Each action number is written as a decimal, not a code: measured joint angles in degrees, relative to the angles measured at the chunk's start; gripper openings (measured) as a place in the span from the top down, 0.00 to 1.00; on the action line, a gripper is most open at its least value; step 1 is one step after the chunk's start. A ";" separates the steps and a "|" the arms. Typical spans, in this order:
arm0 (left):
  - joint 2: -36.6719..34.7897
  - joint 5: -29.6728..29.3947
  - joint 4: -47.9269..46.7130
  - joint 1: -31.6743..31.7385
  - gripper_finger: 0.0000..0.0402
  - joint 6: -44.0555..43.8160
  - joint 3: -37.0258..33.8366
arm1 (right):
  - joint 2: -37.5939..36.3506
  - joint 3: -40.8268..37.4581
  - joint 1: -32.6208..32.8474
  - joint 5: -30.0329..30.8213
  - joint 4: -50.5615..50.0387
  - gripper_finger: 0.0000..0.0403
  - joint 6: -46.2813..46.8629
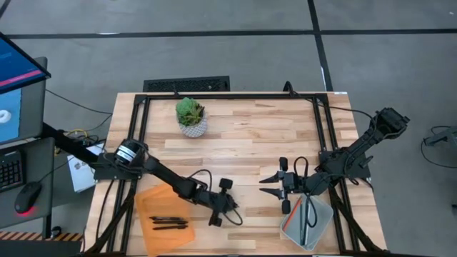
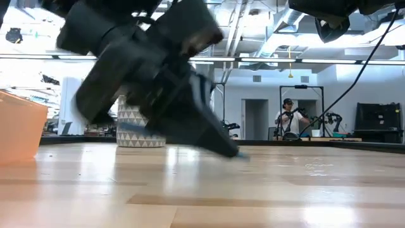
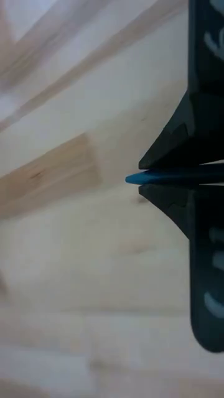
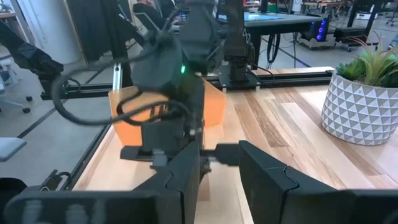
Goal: Sort pens & pencils
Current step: Put the blue pen into the orange bin
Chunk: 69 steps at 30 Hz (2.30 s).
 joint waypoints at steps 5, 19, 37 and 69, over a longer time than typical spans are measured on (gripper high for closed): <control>-1.85 0.94 -8.51 1.36 0.97 0.59 5.16 | 0.00 0.00 0.00 0.00 -0.24 0.67 0.01; -2.35 1.49 -52.45 1.57 0.97 5.01 29.15 | 0.01 0.00 0.15 -0.02 -0.71 0.67 1.73; -7.16 13.75 -79.20 -7.74 0.97 -4.02 39.49 | 0.00 0.00 0.15 -0.10 -1.42 0.67 3.95; -30.17 -14.36 -75.18 -38.78 0.97 -23.75 22.74 | 0.00 0.00 0.00 0.00 -0.60 0.67 4.57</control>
